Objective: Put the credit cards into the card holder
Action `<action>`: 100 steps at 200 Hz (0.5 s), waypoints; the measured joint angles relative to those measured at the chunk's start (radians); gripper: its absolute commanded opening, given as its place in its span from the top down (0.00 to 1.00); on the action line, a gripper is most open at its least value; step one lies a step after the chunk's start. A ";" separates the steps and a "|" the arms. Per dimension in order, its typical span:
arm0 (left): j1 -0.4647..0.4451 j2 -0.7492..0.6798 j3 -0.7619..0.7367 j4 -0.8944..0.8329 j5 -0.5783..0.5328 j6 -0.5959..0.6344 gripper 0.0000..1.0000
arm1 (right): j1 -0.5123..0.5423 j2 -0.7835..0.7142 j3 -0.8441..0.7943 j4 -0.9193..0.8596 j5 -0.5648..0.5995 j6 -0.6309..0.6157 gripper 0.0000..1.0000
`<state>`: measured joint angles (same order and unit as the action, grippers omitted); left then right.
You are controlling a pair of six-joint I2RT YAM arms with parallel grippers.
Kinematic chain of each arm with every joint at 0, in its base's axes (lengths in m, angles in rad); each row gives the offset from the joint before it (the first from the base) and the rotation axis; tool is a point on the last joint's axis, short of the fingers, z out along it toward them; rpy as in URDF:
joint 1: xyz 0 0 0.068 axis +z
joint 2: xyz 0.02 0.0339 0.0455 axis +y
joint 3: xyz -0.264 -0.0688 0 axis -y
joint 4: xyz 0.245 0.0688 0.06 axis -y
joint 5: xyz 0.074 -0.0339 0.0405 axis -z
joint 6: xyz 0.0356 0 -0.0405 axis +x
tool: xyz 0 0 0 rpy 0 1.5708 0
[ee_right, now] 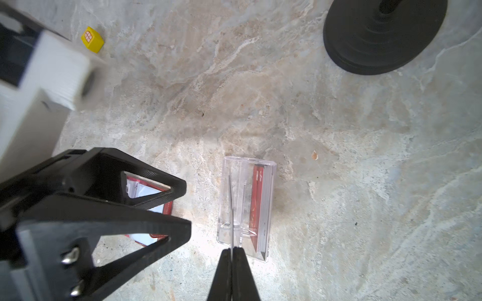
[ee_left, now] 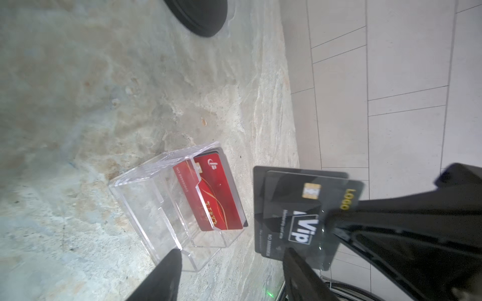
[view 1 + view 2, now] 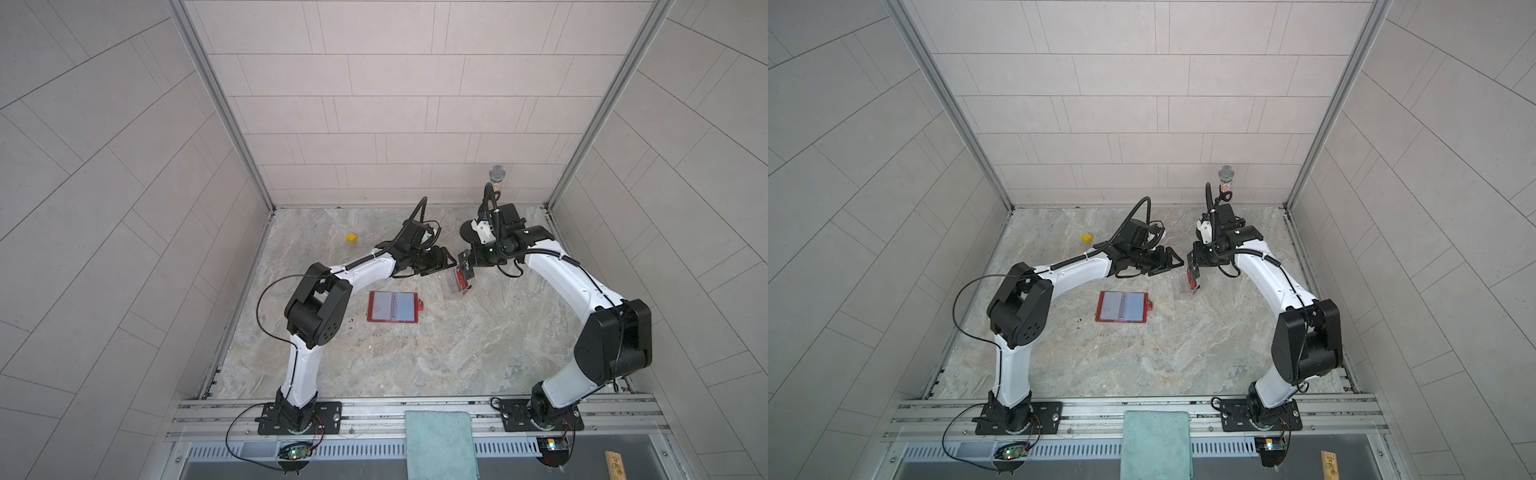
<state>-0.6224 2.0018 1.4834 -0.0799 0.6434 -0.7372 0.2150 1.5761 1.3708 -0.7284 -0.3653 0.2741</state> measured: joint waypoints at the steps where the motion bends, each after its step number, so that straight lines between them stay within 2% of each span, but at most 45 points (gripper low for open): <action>1: 0.000 -0.002 -0.002 0.000 -0.002 0.002 0.33 | 0.000 -0.001 -0.001 0.001 -0.002 0.000 1.00; 66: 0.071 -0.232 -0.211 -0.070 -0.152 0.105 0.33 | 0.003 -0.066 -0.092 0.082 -0.124 0.035 1.00; 100: 0.112 -0.359 -0.337 -0.102 -0.230 0.146 0.33 | 0.037 -0.074 -0.148 0.151 -0.179 0.078 1.00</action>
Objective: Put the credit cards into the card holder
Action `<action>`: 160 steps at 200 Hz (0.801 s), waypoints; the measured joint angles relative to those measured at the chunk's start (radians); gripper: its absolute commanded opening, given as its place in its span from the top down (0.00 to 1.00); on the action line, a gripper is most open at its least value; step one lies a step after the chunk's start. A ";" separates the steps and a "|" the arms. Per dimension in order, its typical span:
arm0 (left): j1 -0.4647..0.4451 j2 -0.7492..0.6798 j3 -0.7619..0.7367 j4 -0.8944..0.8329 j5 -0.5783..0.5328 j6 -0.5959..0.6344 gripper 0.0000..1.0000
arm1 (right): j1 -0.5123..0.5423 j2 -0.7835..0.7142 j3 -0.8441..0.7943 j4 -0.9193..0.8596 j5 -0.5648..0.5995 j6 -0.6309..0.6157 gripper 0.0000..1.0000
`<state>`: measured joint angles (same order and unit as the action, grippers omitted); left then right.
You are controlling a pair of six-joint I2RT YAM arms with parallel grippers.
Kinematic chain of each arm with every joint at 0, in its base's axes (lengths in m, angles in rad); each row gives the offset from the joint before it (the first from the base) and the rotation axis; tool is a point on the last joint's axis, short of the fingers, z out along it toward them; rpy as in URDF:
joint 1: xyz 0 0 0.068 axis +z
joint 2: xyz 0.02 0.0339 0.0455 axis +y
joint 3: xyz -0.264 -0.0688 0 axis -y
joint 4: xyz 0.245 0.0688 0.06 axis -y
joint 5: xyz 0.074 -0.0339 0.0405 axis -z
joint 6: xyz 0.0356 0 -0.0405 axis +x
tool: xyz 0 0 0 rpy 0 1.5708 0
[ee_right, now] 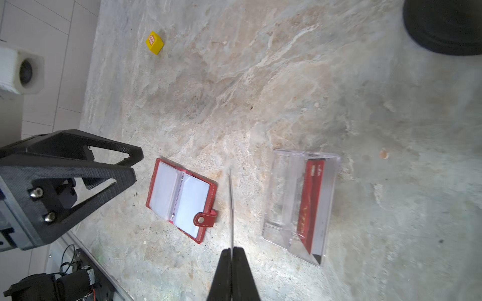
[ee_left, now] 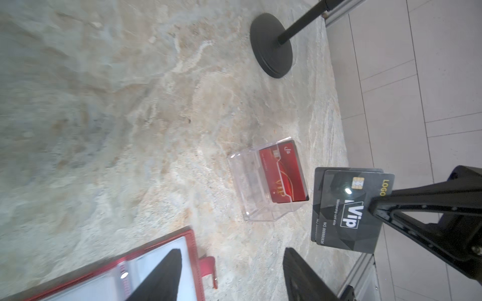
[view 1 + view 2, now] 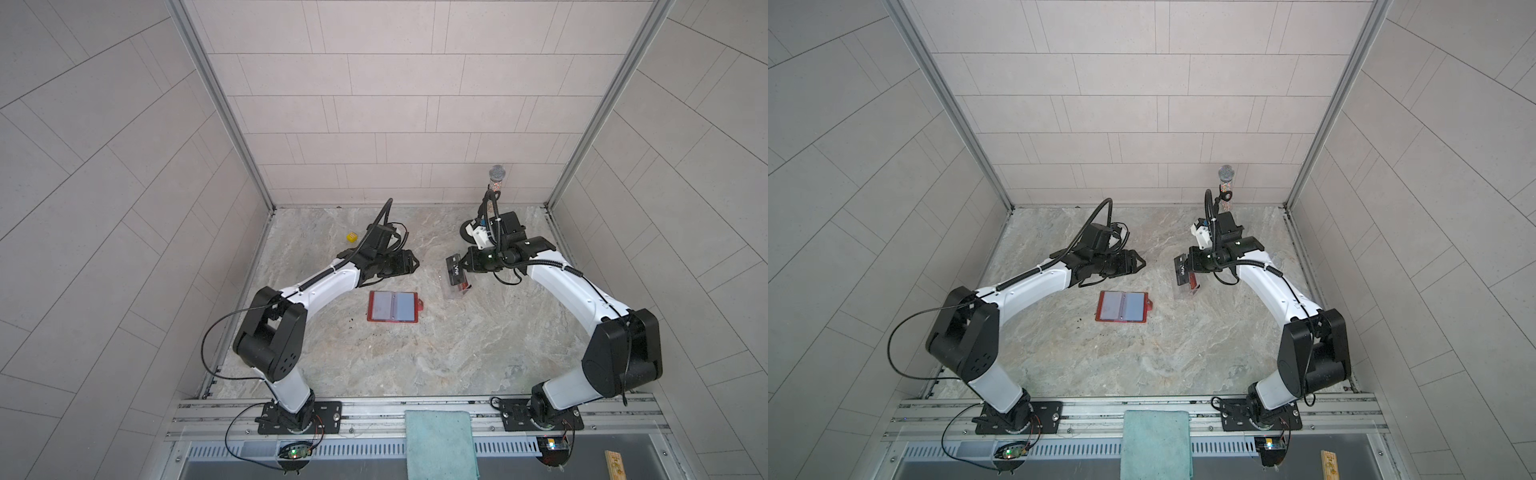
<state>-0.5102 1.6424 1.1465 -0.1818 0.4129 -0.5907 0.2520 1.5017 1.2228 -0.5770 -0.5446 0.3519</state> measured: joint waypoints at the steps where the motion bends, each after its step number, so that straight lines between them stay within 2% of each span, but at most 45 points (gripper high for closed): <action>1: 0.001 -0.003 -0.003 -0.001 -0.001 0.001 0.33 | 0.001 -0.001 -0.002 0.002 -0.001 0.002 1.00; 79: 0.086 -0.226 -0.288 -0.018 -0.085 0.050 0.33 | 0.166 -0.019 -0.154 0.193 -0.023 0.128 1.00; 124: 0.121 -0.288 -0.410 -0.020 -0.106 0.065 0.33 | 0.256 0.017 -0.204 0.316 -0.013 0.210 1.00; 160: 0.139 -0.331 -0.481 -0.001 -0.127 0.067 0.31 | 0.287 0.058 -0.229 0.414 -0.012 0.264 1.00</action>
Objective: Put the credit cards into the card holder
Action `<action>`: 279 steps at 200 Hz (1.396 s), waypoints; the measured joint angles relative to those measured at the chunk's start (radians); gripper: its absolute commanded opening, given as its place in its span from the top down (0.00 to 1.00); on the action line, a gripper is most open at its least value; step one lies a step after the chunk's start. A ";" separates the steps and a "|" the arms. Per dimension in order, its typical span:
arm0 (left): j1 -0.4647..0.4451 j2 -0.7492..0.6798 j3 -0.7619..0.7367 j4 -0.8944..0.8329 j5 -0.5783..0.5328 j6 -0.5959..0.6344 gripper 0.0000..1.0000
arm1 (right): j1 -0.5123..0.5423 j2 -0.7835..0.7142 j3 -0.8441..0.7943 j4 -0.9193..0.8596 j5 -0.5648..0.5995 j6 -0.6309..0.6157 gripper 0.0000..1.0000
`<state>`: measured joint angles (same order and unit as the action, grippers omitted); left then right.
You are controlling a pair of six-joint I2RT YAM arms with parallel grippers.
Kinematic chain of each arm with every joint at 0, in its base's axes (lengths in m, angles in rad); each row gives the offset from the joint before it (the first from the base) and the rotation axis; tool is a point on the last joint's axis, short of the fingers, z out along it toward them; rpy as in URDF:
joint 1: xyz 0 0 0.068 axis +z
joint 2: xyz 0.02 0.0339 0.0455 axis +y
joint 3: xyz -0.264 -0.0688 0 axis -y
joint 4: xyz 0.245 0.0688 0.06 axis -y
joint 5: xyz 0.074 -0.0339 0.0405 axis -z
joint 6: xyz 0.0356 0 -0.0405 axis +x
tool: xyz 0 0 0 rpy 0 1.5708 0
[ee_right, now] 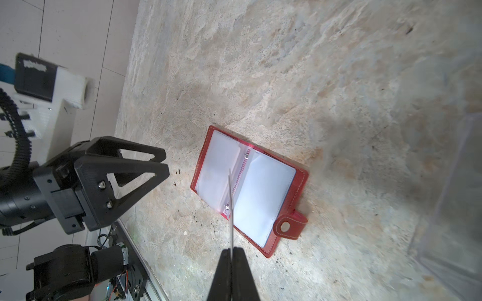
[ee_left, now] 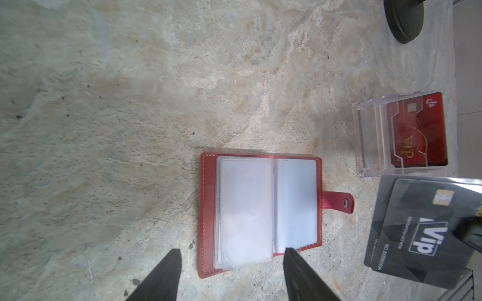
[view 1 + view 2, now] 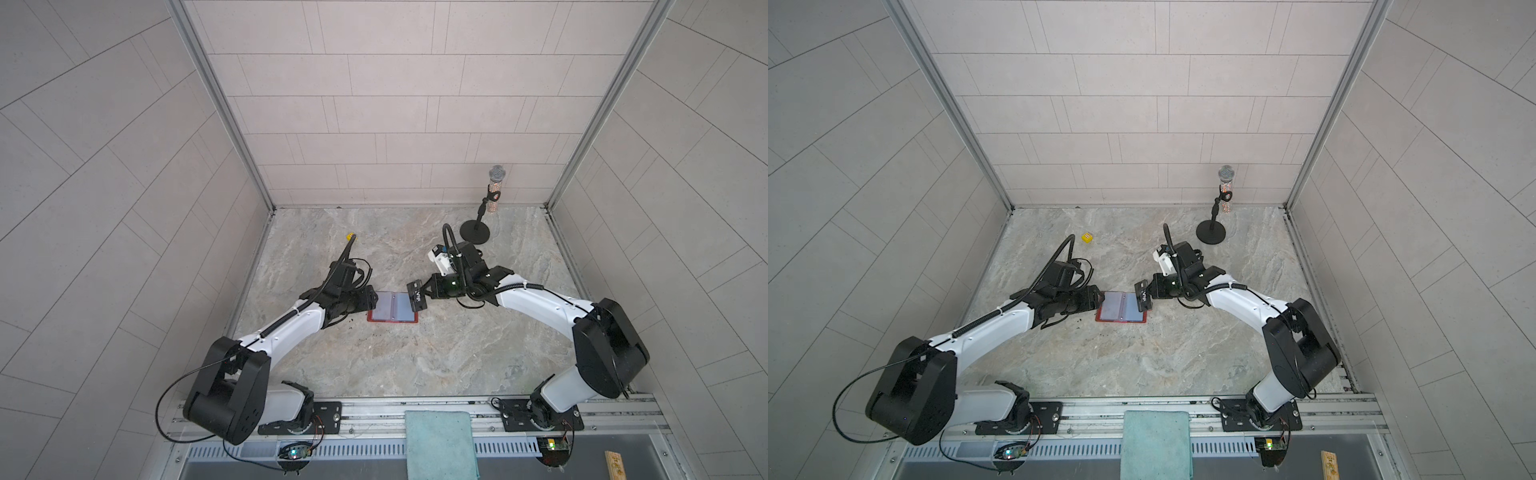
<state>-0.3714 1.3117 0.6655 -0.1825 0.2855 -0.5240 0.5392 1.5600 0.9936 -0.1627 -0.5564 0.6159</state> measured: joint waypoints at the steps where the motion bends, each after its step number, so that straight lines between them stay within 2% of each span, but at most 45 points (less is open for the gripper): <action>1: 0.001 -0.001 -0.004 0.002 0.000 0.000 0.31 | 0.000 0.001 -0.002 0.004 0.000 0.002 1.00; 43: 0.052 -0.008 -0.103 0.071 0.022 -0.015 0.31 | 0.014 0.056 -0.039 0.105 -0.005 0.054 1.00; 126: 0.066 0.037 -0.123 0.172 0.070 -0.026 0.31 | 0.032 0.137 -0.078 0.269 -0.053 0.129 1.00; 279: 0.066 0.156 -0.127 0.301 0.171 -0.026 0.37 | 0.032 0.232 -0.078 0.349 -0.109 0.204 1.00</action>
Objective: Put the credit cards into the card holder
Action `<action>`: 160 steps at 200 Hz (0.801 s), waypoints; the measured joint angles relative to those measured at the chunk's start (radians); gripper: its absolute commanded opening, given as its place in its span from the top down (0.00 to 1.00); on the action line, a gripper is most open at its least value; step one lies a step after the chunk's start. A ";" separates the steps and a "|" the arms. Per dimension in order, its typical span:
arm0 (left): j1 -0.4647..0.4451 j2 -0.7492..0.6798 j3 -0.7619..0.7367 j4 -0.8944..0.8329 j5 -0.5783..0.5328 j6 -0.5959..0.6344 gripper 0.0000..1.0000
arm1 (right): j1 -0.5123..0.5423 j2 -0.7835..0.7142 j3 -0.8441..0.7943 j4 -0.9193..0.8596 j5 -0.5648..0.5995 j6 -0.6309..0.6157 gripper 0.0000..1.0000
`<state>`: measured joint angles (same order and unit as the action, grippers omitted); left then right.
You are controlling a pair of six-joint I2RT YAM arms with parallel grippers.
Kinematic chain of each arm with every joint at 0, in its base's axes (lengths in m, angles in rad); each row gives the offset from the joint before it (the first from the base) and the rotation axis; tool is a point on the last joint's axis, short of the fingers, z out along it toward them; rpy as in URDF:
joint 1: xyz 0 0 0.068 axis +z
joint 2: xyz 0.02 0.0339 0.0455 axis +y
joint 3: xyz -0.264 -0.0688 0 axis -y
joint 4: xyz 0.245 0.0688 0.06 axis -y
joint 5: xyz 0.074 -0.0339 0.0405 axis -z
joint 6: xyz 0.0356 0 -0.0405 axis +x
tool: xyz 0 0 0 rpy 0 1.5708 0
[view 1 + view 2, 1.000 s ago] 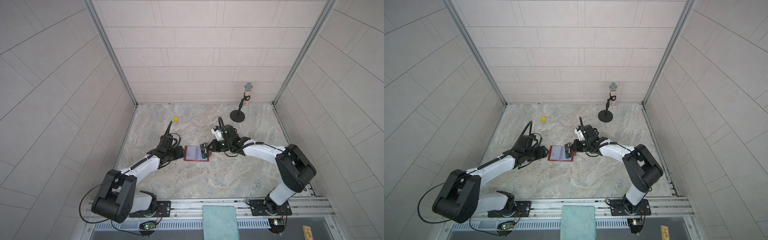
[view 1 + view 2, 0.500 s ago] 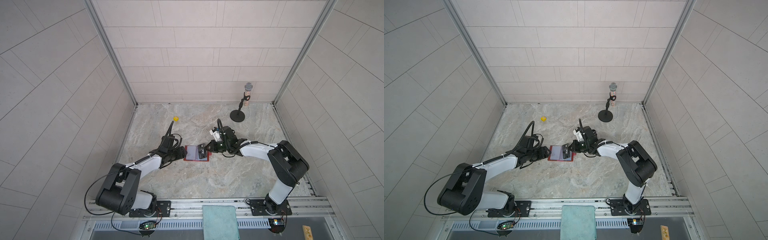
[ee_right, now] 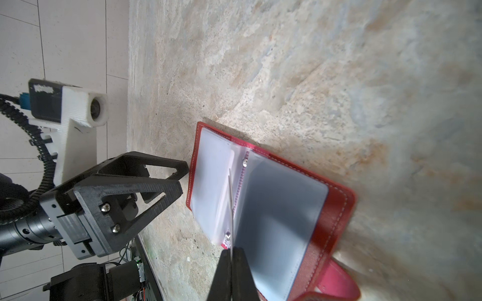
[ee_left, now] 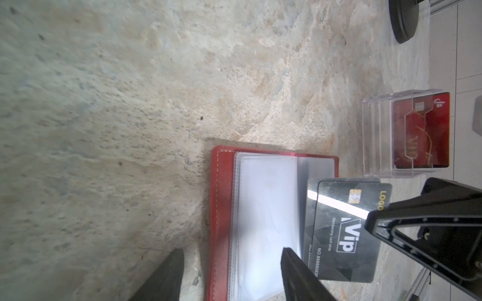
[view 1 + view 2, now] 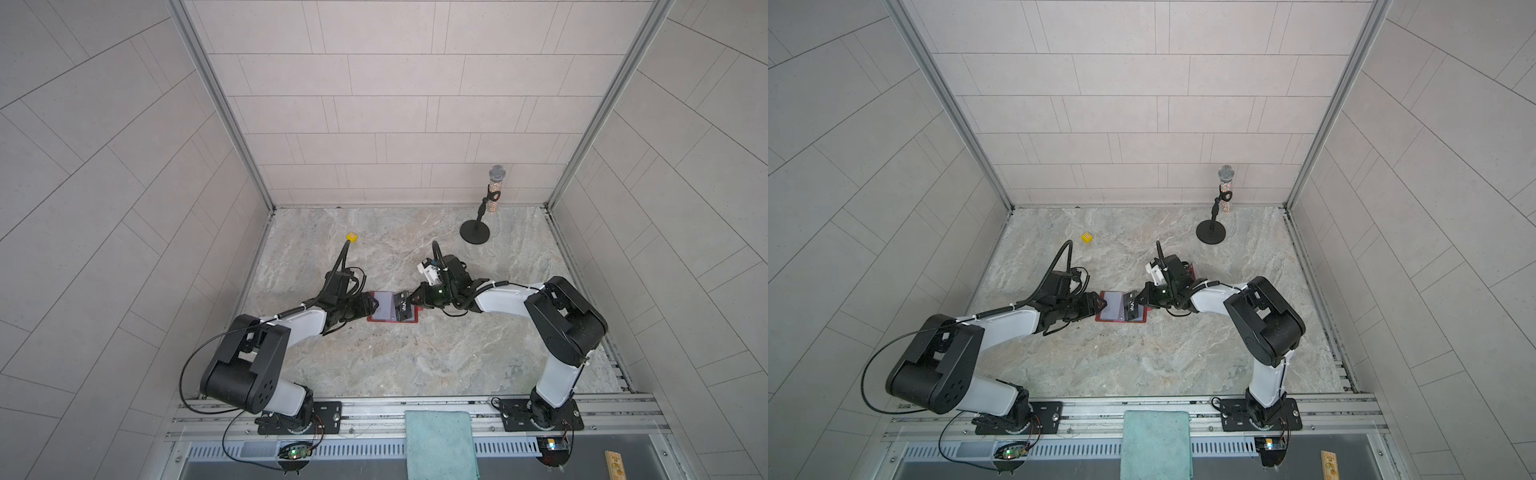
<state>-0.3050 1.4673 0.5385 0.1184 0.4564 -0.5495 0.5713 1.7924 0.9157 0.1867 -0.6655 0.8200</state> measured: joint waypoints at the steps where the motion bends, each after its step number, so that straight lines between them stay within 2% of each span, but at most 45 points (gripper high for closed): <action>1: 0.000 0.000 0.000 0.000 0.000 0.000 0.37 | 0.000 0.000 0.000 0.000 0.000 0.001 1.00; 113: 0.002 0.019 0.000 0.016 0.016 0.000 0.50 | 0.000 0.048 0.015 0.040 -0.019 0.057 1.00; 160: 0.002 0.023 0.000 0.014 0.016 0.000 0.50 | 0.000 0.048 0.018 0.049 -0.027 0.064 1.00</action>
<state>-0.3035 1.4899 0.5385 0.1329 0.4728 -0.5491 0.5713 1.8404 0.9333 0.2359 -0.6922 0.8841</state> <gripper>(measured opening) 0.500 0.047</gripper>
